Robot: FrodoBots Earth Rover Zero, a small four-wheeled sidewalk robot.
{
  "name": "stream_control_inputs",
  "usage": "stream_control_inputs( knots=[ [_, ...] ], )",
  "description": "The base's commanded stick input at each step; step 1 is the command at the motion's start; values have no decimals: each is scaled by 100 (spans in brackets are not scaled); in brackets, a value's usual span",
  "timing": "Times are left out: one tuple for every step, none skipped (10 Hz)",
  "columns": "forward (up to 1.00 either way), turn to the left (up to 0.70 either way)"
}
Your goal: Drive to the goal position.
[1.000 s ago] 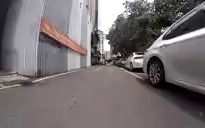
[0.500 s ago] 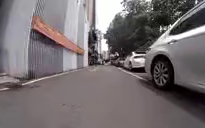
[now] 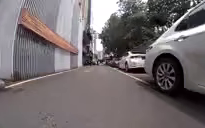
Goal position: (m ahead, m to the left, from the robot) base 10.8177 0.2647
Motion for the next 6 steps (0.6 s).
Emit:
stream_control_inputs(
  knots=[
    [70, 0],
    [70, 0],
    [70, 0],
    [70, 0],
    [70, 0],
    [70, 0]
  ],
)
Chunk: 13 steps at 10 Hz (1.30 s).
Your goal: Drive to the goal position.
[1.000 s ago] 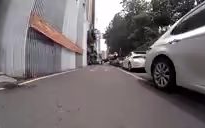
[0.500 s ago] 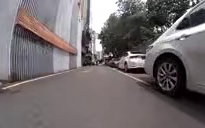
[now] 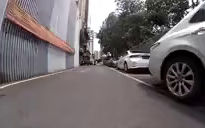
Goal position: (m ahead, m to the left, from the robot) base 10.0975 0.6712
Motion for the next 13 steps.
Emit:
stream_control_inputs(
  knots=[
    [70, 0],
    [70, 0],
    [70, 0],
    [70, 0],
    [70, 0],
    [70, 0],
    [70, 0],
    [70, 0],
    [70, 0],
    [70, 0],
    [70, 0],
    [70, 0],
    [70, 0]
  ],
)
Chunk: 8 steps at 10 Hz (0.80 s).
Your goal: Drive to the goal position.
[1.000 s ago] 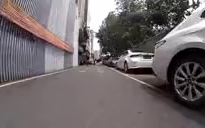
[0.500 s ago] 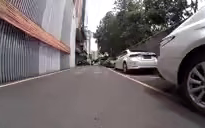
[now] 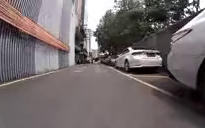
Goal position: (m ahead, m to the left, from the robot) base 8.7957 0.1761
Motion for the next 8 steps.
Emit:
stream_control_inputs(
  knots=[
    [70, 0],
    [70, 0],
    [70, 0],
    [70, 0],
    [70, 0],
    [70, 0],
    [70, 0],
    [70, 0]
  ],
)
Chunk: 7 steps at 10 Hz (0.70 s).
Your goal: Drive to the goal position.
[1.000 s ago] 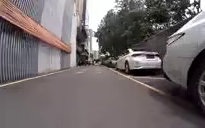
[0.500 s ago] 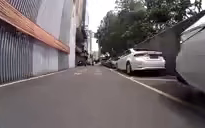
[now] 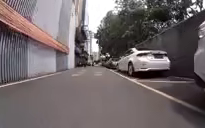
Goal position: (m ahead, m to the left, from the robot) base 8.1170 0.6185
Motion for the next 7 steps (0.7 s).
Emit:
stream_control_inputs(
  knots=[
    [70, 0],
    [70, 0],
    [70, 0],
    [70, 0],
    [70, 0],
    [70, 0],
    [70, 0]
  ],
)
